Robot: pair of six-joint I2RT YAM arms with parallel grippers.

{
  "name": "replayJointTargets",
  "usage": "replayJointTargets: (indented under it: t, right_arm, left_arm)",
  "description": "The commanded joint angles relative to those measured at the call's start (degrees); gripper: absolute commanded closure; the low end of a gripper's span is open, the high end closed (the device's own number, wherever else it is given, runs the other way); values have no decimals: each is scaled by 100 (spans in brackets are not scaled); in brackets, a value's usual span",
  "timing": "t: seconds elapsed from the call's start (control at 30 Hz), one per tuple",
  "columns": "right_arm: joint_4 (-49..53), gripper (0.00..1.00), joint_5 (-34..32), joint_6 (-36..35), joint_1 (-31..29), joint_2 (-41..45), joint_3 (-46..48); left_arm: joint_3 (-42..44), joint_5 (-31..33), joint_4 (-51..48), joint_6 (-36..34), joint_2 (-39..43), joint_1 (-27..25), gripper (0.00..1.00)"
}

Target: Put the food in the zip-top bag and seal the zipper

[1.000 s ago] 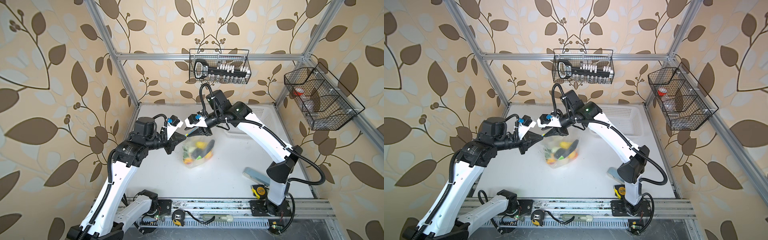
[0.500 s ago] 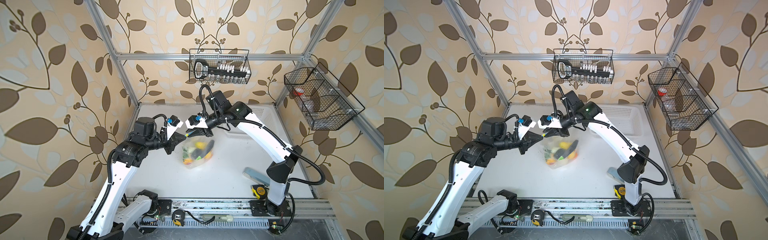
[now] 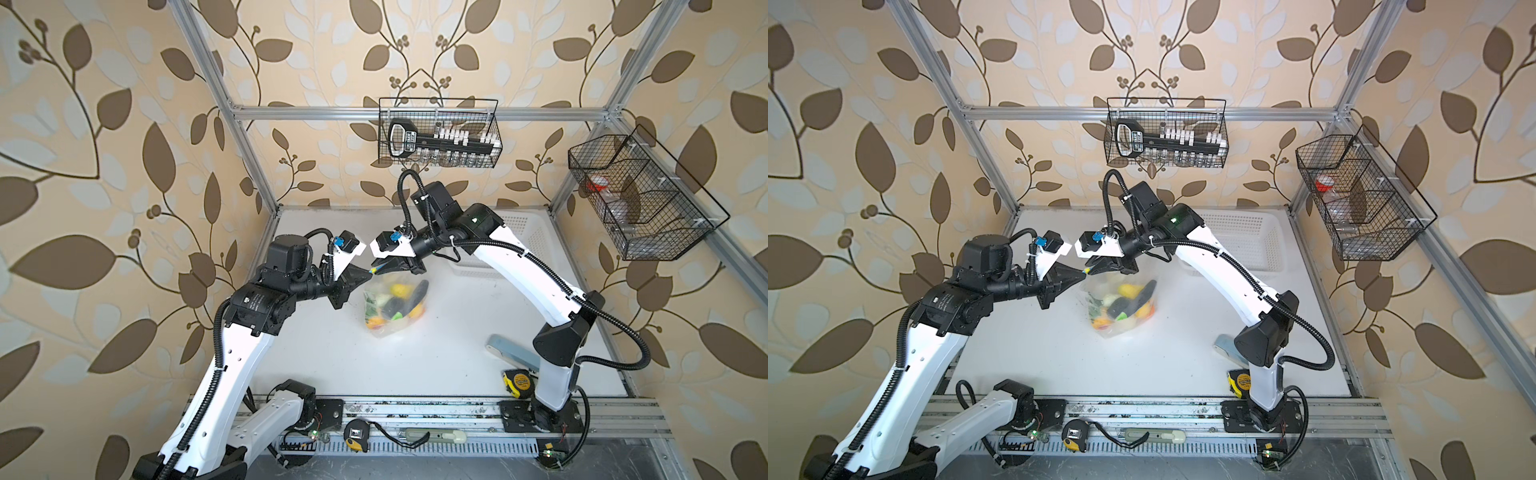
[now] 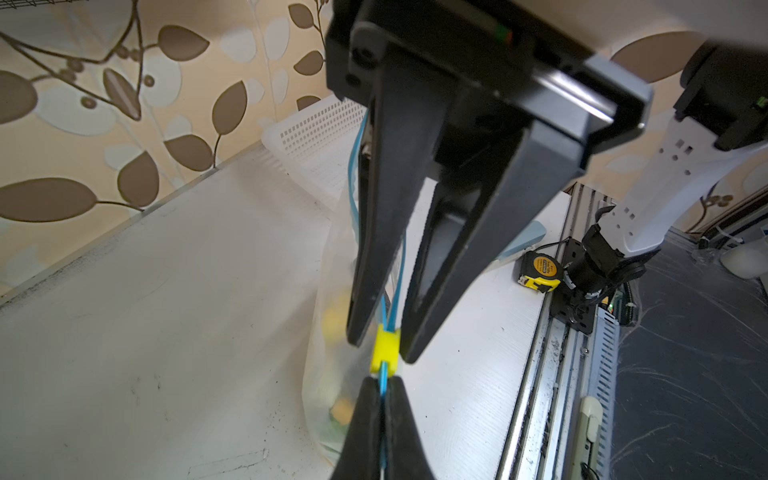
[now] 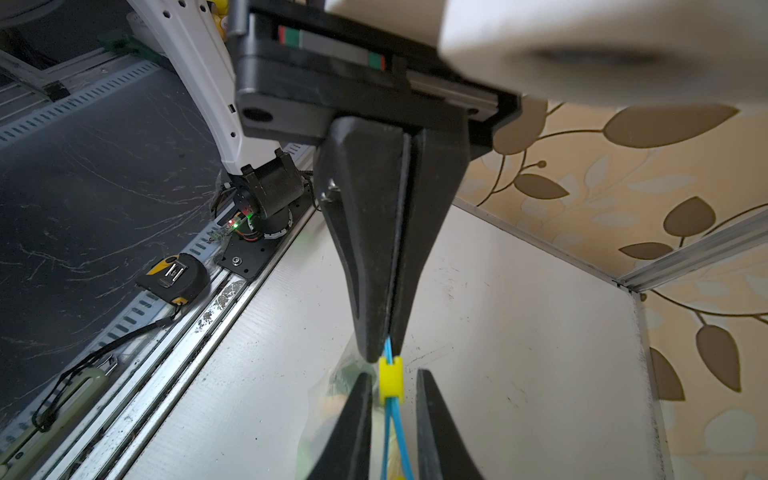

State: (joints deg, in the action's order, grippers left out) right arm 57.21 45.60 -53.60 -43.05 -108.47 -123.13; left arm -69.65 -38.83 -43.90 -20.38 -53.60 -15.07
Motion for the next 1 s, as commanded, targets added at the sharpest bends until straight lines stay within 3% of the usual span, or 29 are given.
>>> replayJointTargets:
  t: [0.0,0.97]
  right_arm:
    - [106,80,53,-86,-44,-83,-181]
    - [248,90,-16,-31,-3,-83,-240]
  left_arm:
    - [-6,-124,336,26,129,-49,100]
    - [223,208,584,236,202,-49,100]
